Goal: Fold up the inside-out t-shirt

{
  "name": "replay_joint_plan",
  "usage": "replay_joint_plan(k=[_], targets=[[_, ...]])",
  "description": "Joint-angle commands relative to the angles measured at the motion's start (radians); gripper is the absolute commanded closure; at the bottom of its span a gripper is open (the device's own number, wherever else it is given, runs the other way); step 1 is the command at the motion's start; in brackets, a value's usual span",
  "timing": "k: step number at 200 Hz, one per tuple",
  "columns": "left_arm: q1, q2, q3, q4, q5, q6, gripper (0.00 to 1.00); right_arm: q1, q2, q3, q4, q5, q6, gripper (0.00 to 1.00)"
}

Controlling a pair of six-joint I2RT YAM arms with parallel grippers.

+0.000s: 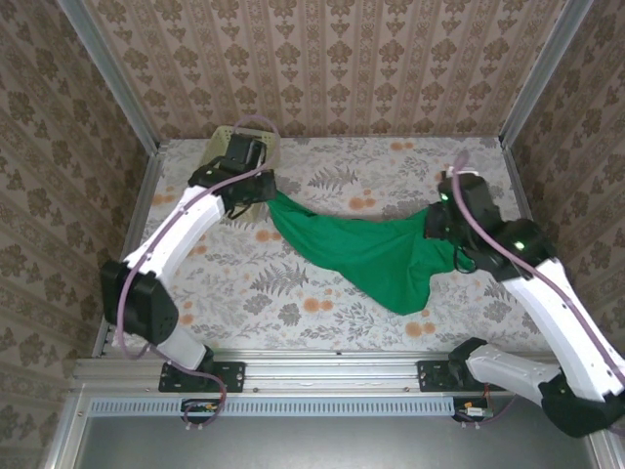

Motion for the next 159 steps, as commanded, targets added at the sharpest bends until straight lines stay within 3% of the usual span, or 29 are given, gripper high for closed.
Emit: replay_joint_plan(k=[1, 60, 78, 99, 119, 133, 159], targets=[[-0.004, 0.019, 0.187, -0.022, 0.043, 0.031, 1.00, -0.005, 0.053, -0.004, 0.075, -0.046, 0.045, 1.00], [-0.006, 0.258, 0.535, -0.053, 0.047, 0.058, 1.00, -0.005, 0.209, 0.035, 0.156, -0.140, 0.115, 1.00], [0.004, 0.326, 0.591, -0.124, 0.056, 0.051, 0.88, -0.004, 0.218, 0.009, 0.191, -0.180, 0.141, 1.00], [-0.009, 0.352, 0.601, -0.218, 0.056, 0.081, 0.53, -0.004, 0.210, -0.045, 0.221, -0.214, 0.174, 1.00], [-0.072, 0.259, 0.461, -0.200, 0.021, 0.095, 0.36, -0.004, 0.202, -0.085, 0.240, -0.246, 0.196, 1.00], [-0.128, 0.122, 0.265, -0.058, 0.031, 0.089, 0.26, -0.004, 0.196, -0.090, 0.238, -0.263, 0.217, 1.00], [-0.270, -0.131, -0.099, 0.238, 0.031, 0.067, 0.17, -0.004, 0.140, -0.110, 0.273, -0.310, 0.291, 1.00]])
